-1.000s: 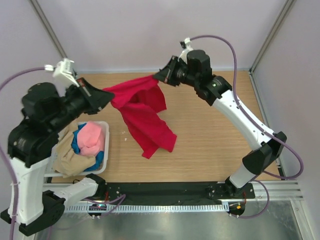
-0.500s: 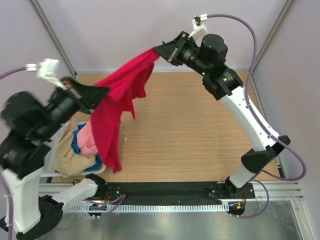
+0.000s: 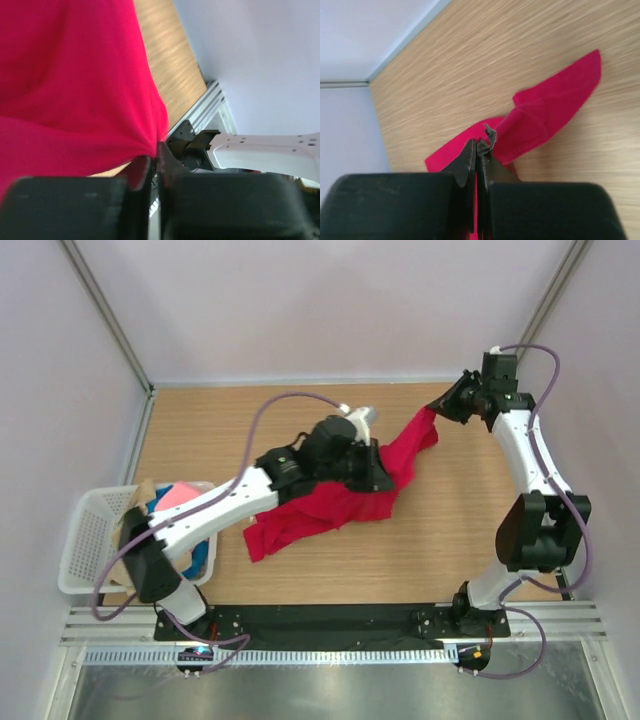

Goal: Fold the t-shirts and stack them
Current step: Flatten the tshirt out

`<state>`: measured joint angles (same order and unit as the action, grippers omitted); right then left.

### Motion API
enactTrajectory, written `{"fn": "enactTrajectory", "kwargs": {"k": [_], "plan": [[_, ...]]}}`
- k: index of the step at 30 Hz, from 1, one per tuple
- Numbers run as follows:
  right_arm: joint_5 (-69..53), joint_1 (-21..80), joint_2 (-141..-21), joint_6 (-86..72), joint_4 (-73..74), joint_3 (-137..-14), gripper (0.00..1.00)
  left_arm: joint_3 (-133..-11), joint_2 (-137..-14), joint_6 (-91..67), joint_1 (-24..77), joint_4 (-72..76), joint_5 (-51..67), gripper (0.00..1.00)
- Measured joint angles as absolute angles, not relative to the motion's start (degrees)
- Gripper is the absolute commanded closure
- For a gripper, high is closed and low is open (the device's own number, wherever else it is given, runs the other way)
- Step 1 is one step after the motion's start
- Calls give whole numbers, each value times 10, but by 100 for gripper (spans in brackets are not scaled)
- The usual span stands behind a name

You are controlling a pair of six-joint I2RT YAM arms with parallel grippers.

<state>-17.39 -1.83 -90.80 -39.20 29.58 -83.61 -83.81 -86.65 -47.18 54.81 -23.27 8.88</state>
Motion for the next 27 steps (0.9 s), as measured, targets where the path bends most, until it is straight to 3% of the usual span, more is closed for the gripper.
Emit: {"fn": "enactTrajectory", "kwargs": {"k": [2,3,4,6,10,13,19,22,25,27], "plan": [[-170,-44,-961,-358,329,-894,93,-880,-931,-472,564,-229,109,64],[-165,-53,-990,-346,345,-931,88,-903,-962,-472,570,-229,119,41],[-159,-64,-1027,-330,360,-975,72,-921,-986,-470,575,-230,129,33],[-131,-82,-1115,-298,414,-1091,61,-945,-1010,-472,581,-240,142,10],[-65,-99,-1228,-255,529,-1251,58,-957,-997,-460,568,-265,160,10],[-36,-95,-1229,-238,599,-1236,57,-904,-930,-463,520,-276,168,13],[-17,-4,-1077,-224,614,-998,51,-732,-746,-474,336,-335,164,25],[-49,46,-972,-230,576,-871,48,-686,-721,-472,323,-376,157,32],[-64,46,-893,-240,545,-752,47,-630,-714,-480,329,-386,162,45],[-68,36,-875,-243,536,-709,47,-581,-708,-491,333,-386,163,48]]}}
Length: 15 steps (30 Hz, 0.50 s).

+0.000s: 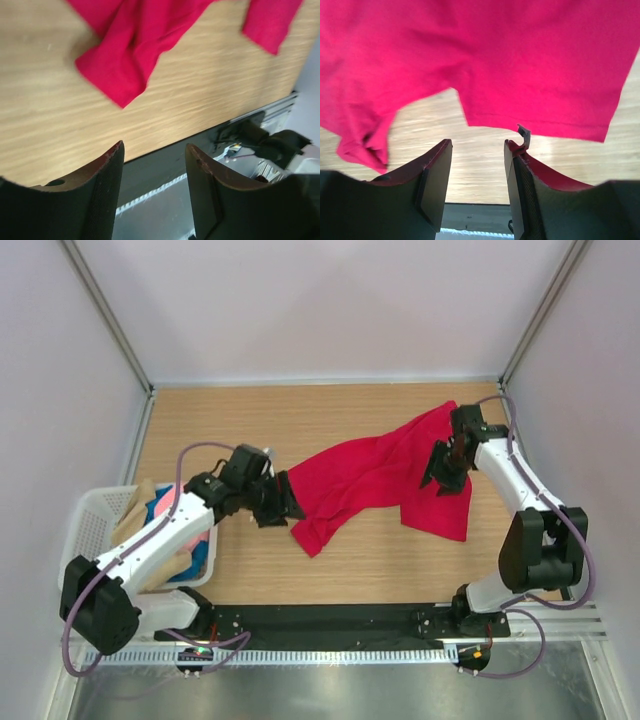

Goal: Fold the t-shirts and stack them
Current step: Flatten the tshirt out

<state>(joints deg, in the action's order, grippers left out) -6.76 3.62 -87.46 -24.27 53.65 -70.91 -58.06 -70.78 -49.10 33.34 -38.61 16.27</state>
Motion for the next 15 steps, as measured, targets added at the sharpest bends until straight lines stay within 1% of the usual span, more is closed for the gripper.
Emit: {"fn": "enactTrajectory", "kwargs": {"k": [3,7,8,11,12,14,15], "plan": [[-68,26,-857,-249,522,-649,47,-515,-696,-516,348,-390,160,50],[-76,14,-816,-259,513,-585,47,-489,-703,-545,411,-391,135,53],[-81,6,-805,-261,511,-575,47,-489,-710,-552,433,-388,125,57],[-90,-21,-784,-265,510,-565,47,-492,-748,-553,489,-383,94,60],[-89,-26,-782,-265,509,-565,47,-495,-762,-551,498,-381,85,62],[-87,-30,-781,-265,509,-566,48,-505,-804,-542,510,-382,65,70],[-87,-30,-781,-265,511,-566,47,-514,-828,-535,511,-386,55,72]]}}
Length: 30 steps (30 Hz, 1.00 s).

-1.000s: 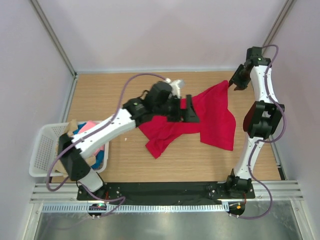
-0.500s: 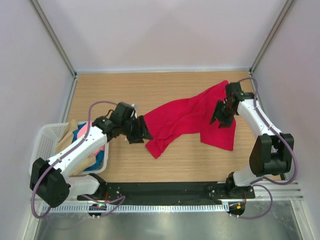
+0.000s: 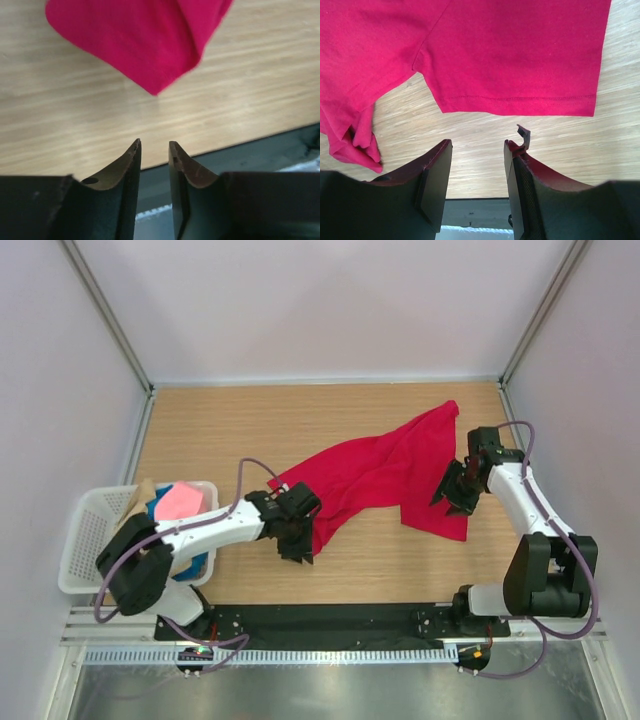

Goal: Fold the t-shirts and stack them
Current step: Flatten the tshirt out

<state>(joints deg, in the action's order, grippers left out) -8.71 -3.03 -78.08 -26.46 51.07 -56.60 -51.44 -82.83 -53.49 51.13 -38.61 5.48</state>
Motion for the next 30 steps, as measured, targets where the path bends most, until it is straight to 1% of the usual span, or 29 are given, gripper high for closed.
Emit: {"fn": "enactTrajectory", "kwargs": {"k": [4,7,8,13,23,26,29,30], "plan": [[-83,-32,-781,-260,521,-570,48,-546,-895,-512,512,-388,20,72],[-79,-35,-778,-258,526,-571,48,-571,-921,-501,512,-390,8,65],[-77,-36,-777,-258,527,-571,48,-580,-929,-498,512,-389,6,64],[-72,-44,-770,-255,532,-571,47,-600,-955,-486,512,-387,4,63],[-63,-57,-768,-247,541,-571,47,-601,-994,-474,512,-387,6,61],[-59,-61,-768,-247,541,-571,47,-601,-995,-473,511,-385,6,66],[-52,-66,-768,-247,541,-571,47,-601,-996,-469,506,-384,7,83],[-48,-68,-769,-247,540,-570,47,-601,-997,-466,504,-383,8,95]]}}
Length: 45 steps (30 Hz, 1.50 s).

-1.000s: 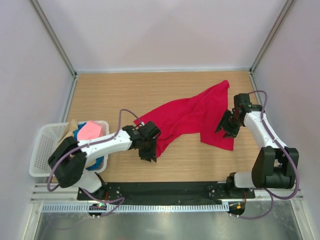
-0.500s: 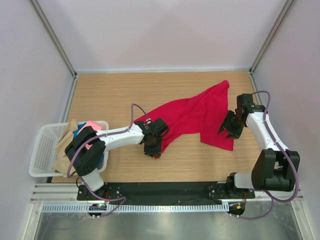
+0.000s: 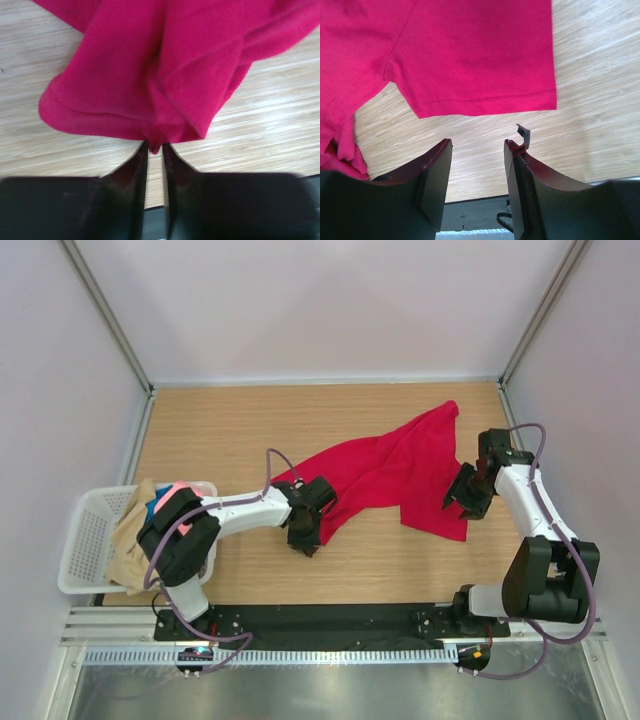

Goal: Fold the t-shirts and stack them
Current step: Flatten the tshirt out

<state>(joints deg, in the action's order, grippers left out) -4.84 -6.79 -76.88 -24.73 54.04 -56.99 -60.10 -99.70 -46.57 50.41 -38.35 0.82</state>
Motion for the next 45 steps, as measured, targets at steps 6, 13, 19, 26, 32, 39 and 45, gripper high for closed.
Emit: {"fn": "enactTrajectory", "kwargs": {"k": [6,13,19,26,32,39,45], "plan": [[-34,-86,-779,-248,540,-554,47,-599,-996,-453,486,-381,12,100],[-30,-120,-808,-257,532,-523,48,-582,-946,-429,478,-397,0,100],[-29,-150,-846,-258,521,-497,48,-582,-901,-408,478,-399,3,100],[-21,-163,-871,-258,500,-491,46,-582,-900,-382,475,-392,25,100],[-21,-177,-894,-256,471,-489,47,-582,-900,-369,463,-383,42,100],[-21,-181,-907,-256,463,-491,53,-577,-891,-365,451,-379,56,100],[-30,-182,-906,-262,456,-486,99,-576,-879,-358,440,-380,61,100]]}}
